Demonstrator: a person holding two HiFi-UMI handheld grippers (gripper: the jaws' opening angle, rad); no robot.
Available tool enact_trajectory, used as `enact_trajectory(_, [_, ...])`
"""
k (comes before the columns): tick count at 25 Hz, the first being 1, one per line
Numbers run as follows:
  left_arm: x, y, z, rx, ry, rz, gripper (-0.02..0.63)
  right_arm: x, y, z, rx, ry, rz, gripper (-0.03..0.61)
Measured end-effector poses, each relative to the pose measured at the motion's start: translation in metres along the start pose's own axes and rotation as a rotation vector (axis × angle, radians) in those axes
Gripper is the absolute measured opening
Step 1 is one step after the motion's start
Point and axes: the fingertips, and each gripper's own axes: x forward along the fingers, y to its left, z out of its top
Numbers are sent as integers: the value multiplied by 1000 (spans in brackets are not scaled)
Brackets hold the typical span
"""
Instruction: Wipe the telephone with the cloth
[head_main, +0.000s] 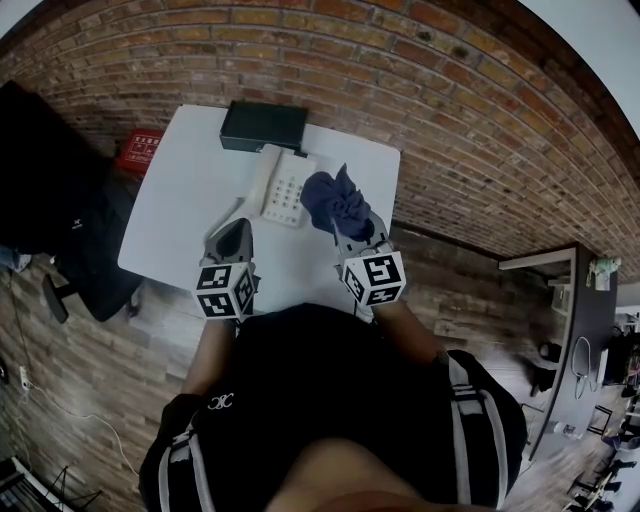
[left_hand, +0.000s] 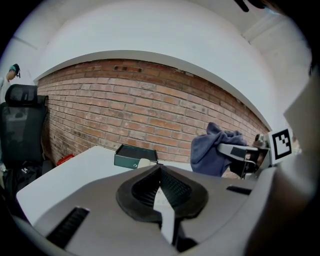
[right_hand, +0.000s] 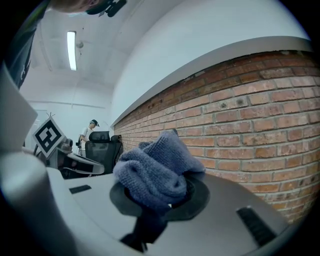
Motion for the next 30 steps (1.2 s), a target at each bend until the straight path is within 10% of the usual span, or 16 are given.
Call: enact_trajectory(30, [-8,-1,-10,-25,-1,9,-8,-7,7,-4,-17,7,30,44])
